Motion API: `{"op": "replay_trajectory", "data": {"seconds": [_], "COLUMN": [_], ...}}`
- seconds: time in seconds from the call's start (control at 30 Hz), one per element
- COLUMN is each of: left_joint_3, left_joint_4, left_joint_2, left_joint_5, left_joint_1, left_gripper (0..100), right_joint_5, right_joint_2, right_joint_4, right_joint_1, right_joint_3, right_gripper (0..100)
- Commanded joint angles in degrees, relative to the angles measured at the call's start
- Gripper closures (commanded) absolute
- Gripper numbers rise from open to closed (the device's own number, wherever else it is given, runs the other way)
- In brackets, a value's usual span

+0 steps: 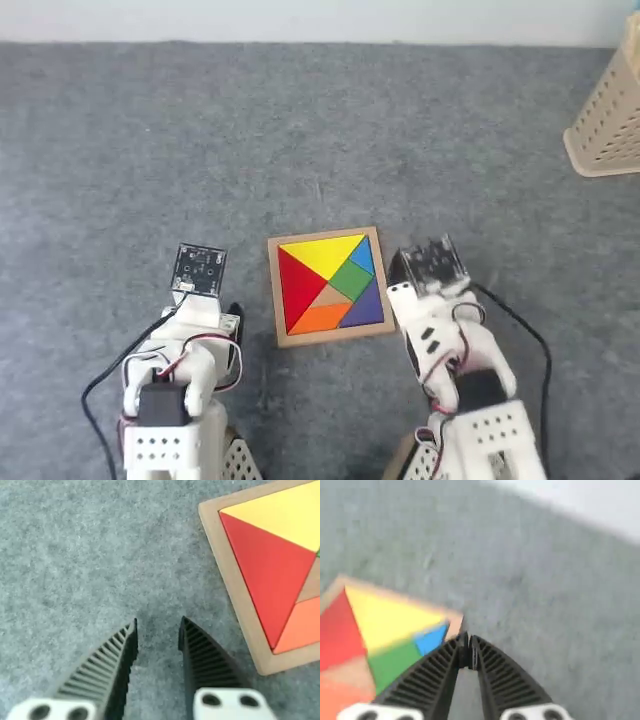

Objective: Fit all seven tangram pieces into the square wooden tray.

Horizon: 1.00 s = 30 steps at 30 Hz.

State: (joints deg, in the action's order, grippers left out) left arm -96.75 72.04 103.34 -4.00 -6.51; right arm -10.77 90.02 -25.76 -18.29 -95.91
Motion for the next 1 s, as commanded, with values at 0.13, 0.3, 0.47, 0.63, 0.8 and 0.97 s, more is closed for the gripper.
{"op": "replay_trajectory", "data": {"seconds": [0.13, 0.3, 0.47, 0.63, 0.8, 0.97], "left_joint_3": [0.22, 0.22, 0.22, 0.22, 0.22, 0.22], "left_joint_4": [0.26, 0.26, 0.26, 0.26, 0.26, 0.26], "left_joint_2": [0.88, 0.88, 0.88, 0.88, 0.88, 0.88], "left_joint_5": [0.44, 0.44, 0.44, 0.44, 0.44, 0.44], "left_joint_1": [0.0, 0.0, 0.0, 0.0, 0.0, 0.0], "left_gripper": [87, 87, 87, 87, 87, 87], "right_joint_5": [0.62, 0.62, 0.53, 0.53, 0.53, 0.53], "right_joint_2": [14.11, 11.47, 10.33, 10.51, 10.51, 10.51], "right_joint_4": [-4.62, -5.14, -14.37, -33.54, -42.59, -43.21], "right_joint_1": [3.91, 4.09, 4.26, 7.96, 17.1, 22.81], "right_joint_3": [-0.53, -0.62, -0.7, -0.7, -0.7, -0.7], "right_gripper": [99.2, 99.2, 99.2, 99.2, 99.2, 99.2]}}
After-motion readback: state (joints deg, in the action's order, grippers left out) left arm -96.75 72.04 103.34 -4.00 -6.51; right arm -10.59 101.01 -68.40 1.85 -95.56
